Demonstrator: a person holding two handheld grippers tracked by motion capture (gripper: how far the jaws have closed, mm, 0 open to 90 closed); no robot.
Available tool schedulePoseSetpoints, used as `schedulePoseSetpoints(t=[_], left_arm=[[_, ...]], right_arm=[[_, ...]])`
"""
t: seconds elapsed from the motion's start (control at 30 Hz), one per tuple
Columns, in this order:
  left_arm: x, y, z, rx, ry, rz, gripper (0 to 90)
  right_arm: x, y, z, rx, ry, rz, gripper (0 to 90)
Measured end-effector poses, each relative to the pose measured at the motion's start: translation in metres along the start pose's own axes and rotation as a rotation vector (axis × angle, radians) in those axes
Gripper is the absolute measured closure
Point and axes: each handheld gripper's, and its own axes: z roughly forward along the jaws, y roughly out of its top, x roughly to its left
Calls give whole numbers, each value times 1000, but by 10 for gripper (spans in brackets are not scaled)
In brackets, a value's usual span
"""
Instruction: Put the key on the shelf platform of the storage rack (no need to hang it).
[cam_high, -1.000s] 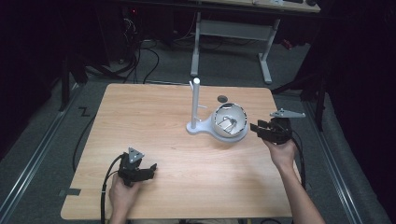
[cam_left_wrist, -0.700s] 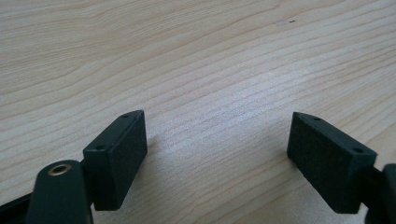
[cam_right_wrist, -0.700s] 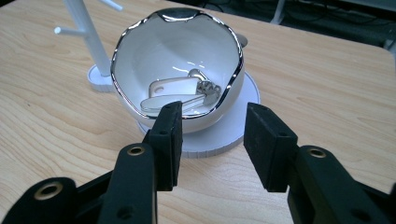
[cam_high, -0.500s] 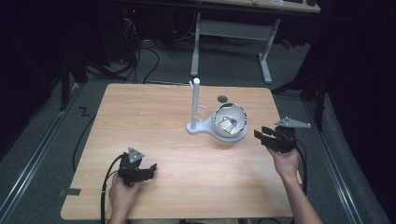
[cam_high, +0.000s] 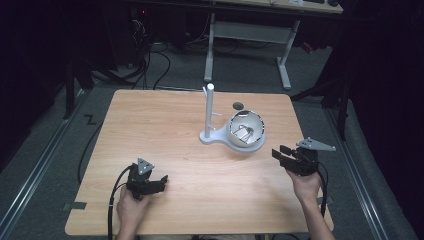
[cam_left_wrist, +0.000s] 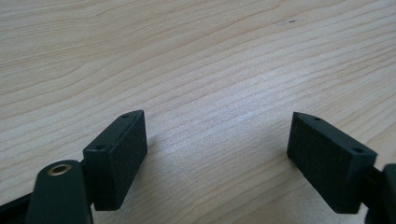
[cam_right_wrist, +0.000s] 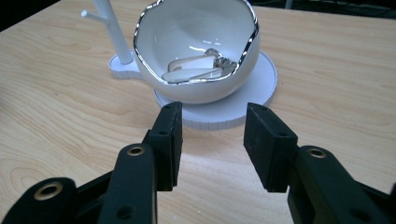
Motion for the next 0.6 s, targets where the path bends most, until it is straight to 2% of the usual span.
schedulePoseSetpoints(t=[0.1,0.4,0.47,0.5,0.53,0.6], left_arm=[[0,0,0,0,0,0,203],[0,0,0,0,0,0,203],[0,0,0,1,0,1,203],[0,0,0,1,0,1,203],[0,0,0,1,0,0,203],[0,0,0,1,0,1,203]], right_arm=[[0,-10,5,4,9,20,577],[9,-32,21,39,19,21,575],[12,-44,29,61,4,10,568],[12,-44,29,61,4,10,568],[14,-52,37,86,1,3,557],[15,-59,42,109,-32,-15,552]])
